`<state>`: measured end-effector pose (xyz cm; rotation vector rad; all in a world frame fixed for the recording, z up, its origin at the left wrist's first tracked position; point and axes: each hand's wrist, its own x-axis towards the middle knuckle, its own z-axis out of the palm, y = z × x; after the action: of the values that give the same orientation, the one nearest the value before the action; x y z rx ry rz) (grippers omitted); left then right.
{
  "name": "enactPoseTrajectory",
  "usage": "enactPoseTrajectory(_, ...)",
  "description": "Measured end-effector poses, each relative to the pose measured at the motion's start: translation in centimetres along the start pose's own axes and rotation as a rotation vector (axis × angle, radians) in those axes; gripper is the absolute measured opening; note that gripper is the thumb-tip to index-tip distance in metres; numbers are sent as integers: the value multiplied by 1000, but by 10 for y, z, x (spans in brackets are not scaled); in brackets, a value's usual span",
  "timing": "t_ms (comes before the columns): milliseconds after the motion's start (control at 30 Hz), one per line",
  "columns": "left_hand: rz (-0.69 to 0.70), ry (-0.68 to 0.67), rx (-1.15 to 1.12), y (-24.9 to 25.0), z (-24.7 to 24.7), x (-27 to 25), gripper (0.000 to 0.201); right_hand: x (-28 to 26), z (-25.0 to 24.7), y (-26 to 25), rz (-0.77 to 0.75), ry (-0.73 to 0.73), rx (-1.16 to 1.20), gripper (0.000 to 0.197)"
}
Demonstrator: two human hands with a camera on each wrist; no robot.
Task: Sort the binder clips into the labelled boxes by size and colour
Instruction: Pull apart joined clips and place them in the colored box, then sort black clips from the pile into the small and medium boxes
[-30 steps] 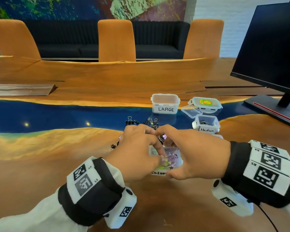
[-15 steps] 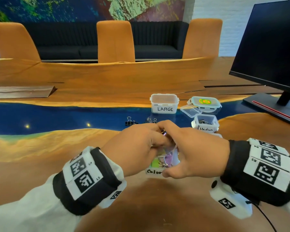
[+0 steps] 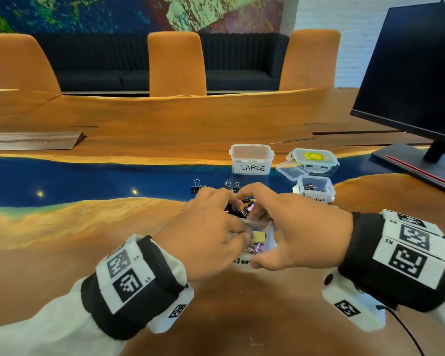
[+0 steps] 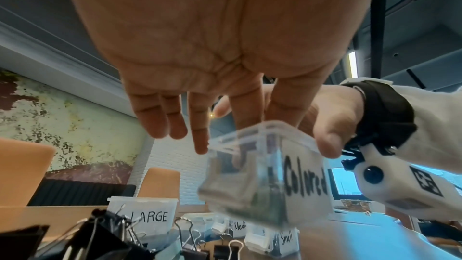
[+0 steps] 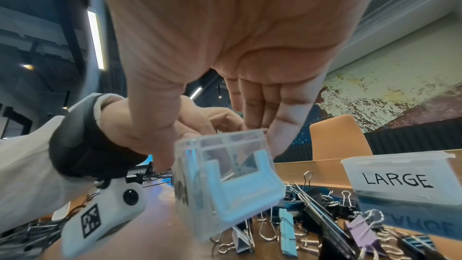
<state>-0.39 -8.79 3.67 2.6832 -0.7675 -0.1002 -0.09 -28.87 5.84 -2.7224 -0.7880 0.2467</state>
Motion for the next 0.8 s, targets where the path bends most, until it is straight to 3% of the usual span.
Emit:
enactPoseTrajectory(200,-39,253,-262,-10,-4,0,18,-2,-18,24,105,-15,-89,92)
enactPoseTrajectory(533,-69,198,-277,-22,0,-3,8,18,-78,124,491,69,-193,72)
enactPoseTrajectory(800,-108,177,-272,-28,2,-5,6,88,-67,108,380,49,-145,73)
